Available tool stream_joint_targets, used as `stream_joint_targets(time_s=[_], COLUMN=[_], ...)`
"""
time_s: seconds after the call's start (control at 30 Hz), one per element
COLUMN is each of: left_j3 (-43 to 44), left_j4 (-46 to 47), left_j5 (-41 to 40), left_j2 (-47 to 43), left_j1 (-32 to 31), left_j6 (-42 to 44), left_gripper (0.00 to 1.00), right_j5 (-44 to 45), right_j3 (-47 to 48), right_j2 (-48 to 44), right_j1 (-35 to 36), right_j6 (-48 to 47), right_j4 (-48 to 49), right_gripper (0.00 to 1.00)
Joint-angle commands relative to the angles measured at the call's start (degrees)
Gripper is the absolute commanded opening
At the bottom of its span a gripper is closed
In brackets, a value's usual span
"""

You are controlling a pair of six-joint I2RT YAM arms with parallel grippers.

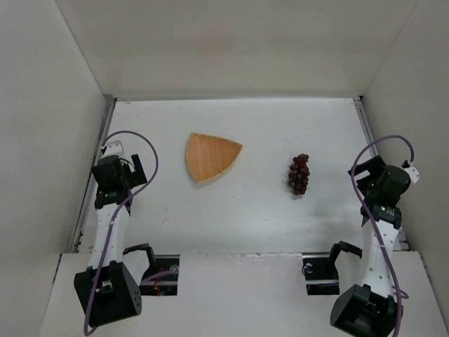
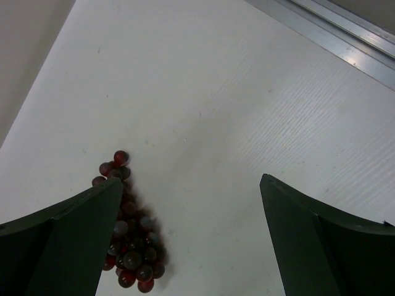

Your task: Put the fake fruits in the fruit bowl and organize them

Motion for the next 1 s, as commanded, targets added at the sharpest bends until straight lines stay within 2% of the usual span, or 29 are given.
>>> stream_joint_targets(time_s=[0.0,0.13,0.27,0.37,0.53,0.63,0.73,0.87,0.97], left_j3=[0.17,-4.13,-3.71,-5.45,-20.2,-24.78,-25.85,-23.31,-19.1], left_j4=[2.03,6.15,8.27,12.99,25.75,26.11,25.76,28.91,33.22], left_j5=[-0.07,1.25,-2.69,-7.27,-4.38,-3.41,-3.5,-1.83,-1.83], left_j2=[-1.59,-2.03,-4.92,-13.34,-31.79,-39.97,-41.58,-35.1,-27.9], left_j1=[-0.09,-0.27,-0.7,-1.15,-1.23,-3.16,-5.01,-9.22,-14.22], left_j6=[-0.51,5.53,18.09,25.57,37.36,38.17,37.2,33.26,26.85], left_gripper=[0.99,0.92,0.88,0.97,1.0,1.0,1.0,1.0,1.0], right_j5=[-0.48,2.06,10.48,15.77,17.54,17.02,19.2,24.65,25.37], right_j3=[0.33,1.39,3.67,4.03,-0.98,-2.56,-1.61,3.48,6.83], right_j2=[-0.69,0.18,2.2,-0.33,-10.88,-9.93,-2.31,11.31,18.7], right_j1=[1.21,3.75,12.88,19.47,27.92,32.48,40.12,45.76,45.51], right_j6=[-0.64,-3.1,-7.06,-7.07,-4.26,-0.22,0.32,-1.78,-2.93], right_j4=[2.9,2.11,-1.57,-4.3,-5.09,-6.76,-6.6,-3.27,2.17], right_gripper=[1.0,1.0,1.0,1.0,1.0,1.0,1.0,1.0,1.0])
